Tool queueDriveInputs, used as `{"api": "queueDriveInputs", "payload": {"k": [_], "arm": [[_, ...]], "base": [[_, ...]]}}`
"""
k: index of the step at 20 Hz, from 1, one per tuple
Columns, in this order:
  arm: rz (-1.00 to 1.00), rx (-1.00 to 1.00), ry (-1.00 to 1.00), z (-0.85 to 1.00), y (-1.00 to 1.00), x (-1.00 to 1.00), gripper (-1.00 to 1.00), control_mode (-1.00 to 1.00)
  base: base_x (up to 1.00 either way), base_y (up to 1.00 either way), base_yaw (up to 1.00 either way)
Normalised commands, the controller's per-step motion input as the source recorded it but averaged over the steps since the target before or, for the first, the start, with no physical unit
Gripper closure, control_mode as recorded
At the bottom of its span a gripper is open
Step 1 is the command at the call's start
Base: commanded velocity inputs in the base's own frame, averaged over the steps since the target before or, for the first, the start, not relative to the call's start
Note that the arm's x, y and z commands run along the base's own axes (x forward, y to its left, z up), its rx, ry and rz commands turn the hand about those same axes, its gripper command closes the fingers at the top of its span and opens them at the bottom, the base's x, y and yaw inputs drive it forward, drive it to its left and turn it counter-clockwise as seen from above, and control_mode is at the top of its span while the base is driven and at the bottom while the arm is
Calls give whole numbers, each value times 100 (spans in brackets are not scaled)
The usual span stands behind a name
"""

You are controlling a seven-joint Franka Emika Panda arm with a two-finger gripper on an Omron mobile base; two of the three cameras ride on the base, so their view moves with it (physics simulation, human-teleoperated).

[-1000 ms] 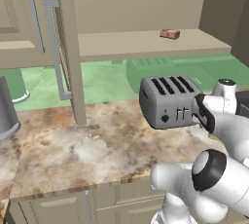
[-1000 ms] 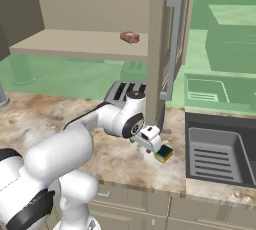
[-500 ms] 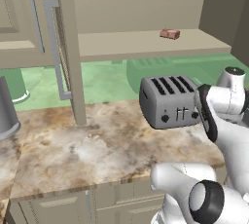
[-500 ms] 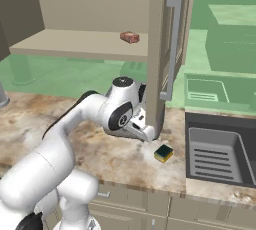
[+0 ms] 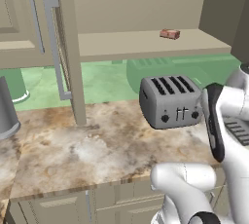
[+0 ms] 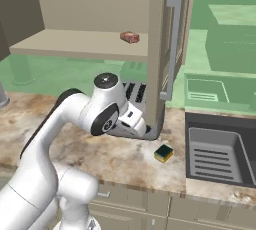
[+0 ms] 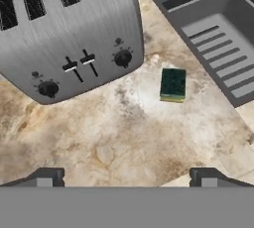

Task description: Locate and retrieve the sponge and bar soap from the cabinet. Place them next to the sink.

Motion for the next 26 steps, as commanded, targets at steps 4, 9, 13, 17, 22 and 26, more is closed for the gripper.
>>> {"api": "queueDriveInputs", "payload": {"k": [4, 9, 13, 17, 22, 26], "arm": [[19, -2, -22, 48, 7, -43, -100, -100], [16, -7, -18, 39, 5, -24, -100, -100], [15, -13, -10, 32, 10, -15, -100, -100], [7, -15, -1, 12, 26, -4, -100, -100], [0, -4, 2, 0, 9, 0, -100, -100], [7, 0, 0, 20, 8, 0, -100, -100]], "base": [[0, 0, 0], [0, 0, 0], [0, 0, 0], [0, 0, 0], [0, 0, 0], [0, 0, 0]]}}
